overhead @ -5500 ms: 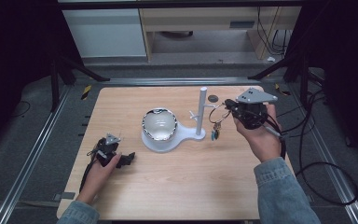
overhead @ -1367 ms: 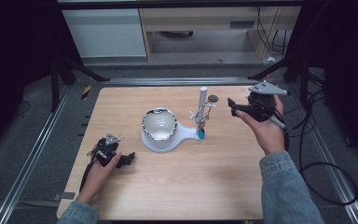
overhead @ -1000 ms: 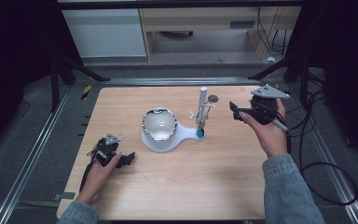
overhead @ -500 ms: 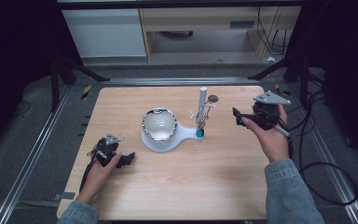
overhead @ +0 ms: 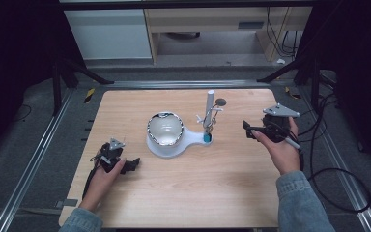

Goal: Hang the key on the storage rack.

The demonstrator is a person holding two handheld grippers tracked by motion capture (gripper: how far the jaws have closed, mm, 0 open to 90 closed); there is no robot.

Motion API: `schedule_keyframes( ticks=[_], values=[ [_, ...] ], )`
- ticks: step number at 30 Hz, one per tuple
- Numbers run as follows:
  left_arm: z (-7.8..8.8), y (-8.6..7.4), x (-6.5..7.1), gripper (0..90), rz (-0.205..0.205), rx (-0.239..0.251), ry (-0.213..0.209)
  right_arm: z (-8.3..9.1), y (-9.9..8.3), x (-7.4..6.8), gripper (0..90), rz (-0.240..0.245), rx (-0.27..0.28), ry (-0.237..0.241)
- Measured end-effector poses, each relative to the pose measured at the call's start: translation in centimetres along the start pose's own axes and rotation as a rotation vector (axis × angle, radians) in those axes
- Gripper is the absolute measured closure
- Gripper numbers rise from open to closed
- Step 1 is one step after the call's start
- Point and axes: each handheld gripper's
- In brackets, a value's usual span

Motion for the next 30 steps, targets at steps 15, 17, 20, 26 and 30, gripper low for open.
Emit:
schedule_keyframes(
  ticks=[15,17,20,26,30],
  values=[
    [0.0,0.0,0.0,0.0,0.000,0.000,0.000,-0.8,-3.3,-0.3,7.6,-0.011,-0.059,0.014],
    [0.0,0.0,0.0,0.0,0.000,0.000,0.000,-1.0,-3.9,-0.4,7.6,-0.013,-0.069,0.017],
    [0.0,0.0,0.0,0.0,0.000,0.000,0.000,-1.4,-4.7,-0.6,7.7,-0.017,-0.090,0.026],
    [0.0,0.0,0.0,0.0,0.000,0.000,0.000,-2.4,-6.2,-0.9,7.8,-0.032,-0.129,0.044],
    [0.0,0.0,0.0,0.0,-0.001,0.000,0.000,-3.5,-7.1,-0.8,7.1,-0.042,-0.166,0.052]
  ],
)
Point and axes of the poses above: each handheld gripper's, and its own axes: z roughly backward along the jaws, y roughly out of its top, x roughly to its right, and after that the axes turned 9 degrees about y, right-handed
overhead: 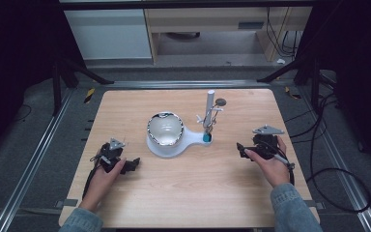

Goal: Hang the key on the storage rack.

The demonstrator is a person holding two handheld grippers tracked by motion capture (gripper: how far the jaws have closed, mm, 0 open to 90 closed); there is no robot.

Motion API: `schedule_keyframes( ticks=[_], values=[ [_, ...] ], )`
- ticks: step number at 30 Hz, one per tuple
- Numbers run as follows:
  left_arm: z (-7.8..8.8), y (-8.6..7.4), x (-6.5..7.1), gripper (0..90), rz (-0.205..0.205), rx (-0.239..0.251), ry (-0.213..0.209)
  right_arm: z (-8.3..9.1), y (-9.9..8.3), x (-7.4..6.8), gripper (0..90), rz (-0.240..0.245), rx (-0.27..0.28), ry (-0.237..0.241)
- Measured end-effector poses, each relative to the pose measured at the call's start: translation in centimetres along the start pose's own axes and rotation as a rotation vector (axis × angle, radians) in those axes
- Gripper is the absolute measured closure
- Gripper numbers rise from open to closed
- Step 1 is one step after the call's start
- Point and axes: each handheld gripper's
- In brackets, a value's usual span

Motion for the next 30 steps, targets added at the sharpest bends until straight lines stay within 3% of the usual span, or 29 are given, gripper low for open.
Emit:
schedule_keyframes(
  ticks=[6,13,18,30],
  values=[
    [0.0,0.0,0.0,0.0,0.000,0.000,0.000,-1.9,-0.9,1.2,6.9,-0.049,-0.037,0.008],
    [0.0,0.0,0.0,0.0,0.001,0.000,0.000,-2.5,-1.2,2.5,8.2,-0.084,-0.026,-0.007],
    [0.0,0.0,0.0,0.0,0.001,0.000,0.000,-3.1,-1.8,3.6,8.7,-0.114,-0.047,-0.038],
    [0.0,0.0,0.0,0.0,0.001,0.000,0.000,-4.1,-3.1,4.1,8.8,-0.143,-0.078,-0.061]
  ],
)
Point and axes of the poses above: each handheld gripper's, and its own axes: z roughly backward along the jaws, y roughly out of its top, x roughly to its right, and after that the axes turned 9 degrees about y, right-handed
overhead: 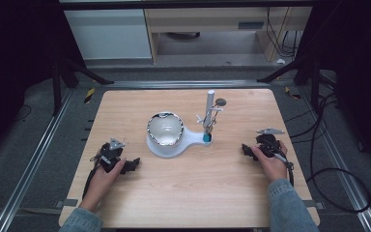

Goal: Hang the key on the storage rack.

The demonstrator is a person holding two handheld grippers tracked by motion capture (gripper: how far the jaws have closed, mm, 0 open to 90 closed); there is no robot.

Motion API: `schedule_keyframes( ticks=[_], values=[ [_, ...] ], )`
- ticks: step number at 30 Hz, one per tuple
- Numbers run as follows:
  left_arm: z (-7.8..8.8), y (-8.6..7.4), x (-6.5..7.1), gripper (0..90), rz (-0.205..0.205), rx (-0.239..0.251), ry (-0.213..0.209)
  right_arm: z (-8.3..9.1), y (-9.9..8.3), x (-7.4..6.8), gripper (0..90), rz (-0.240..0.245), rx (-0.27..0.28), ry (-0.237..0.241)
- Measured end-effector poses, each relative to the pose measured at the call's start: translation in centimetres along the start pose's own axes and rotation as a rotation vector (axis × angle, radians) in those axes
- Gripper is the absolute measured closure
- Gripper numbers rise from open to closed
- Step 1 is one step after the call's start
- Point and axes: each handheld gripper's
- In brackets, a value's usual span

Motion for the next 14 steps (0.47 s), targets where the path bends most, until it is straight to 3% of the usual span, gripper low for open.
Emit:
schedule_keyframes(
  ticks=[7,14],
  values=[
    [0.00,0.00,0.00,0.0,0.000,0.000,0.000,-0.23,-0.06,-0.21,7.1,0.024,-0.003,-0.017],
    [0.00,0.00,0.00,0.0,0.000,0.000,0.000,-0.27,-0.09,-0.34,3.7,-0.003,-0.004,-0.044]
  ],
)
Point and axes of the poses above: each handheld gripper's, and its own axes: z roughly backward along the jaws, y roughly out of its top, x roughly to its right, and after that the axes turned 9 degrees about y, right-handed
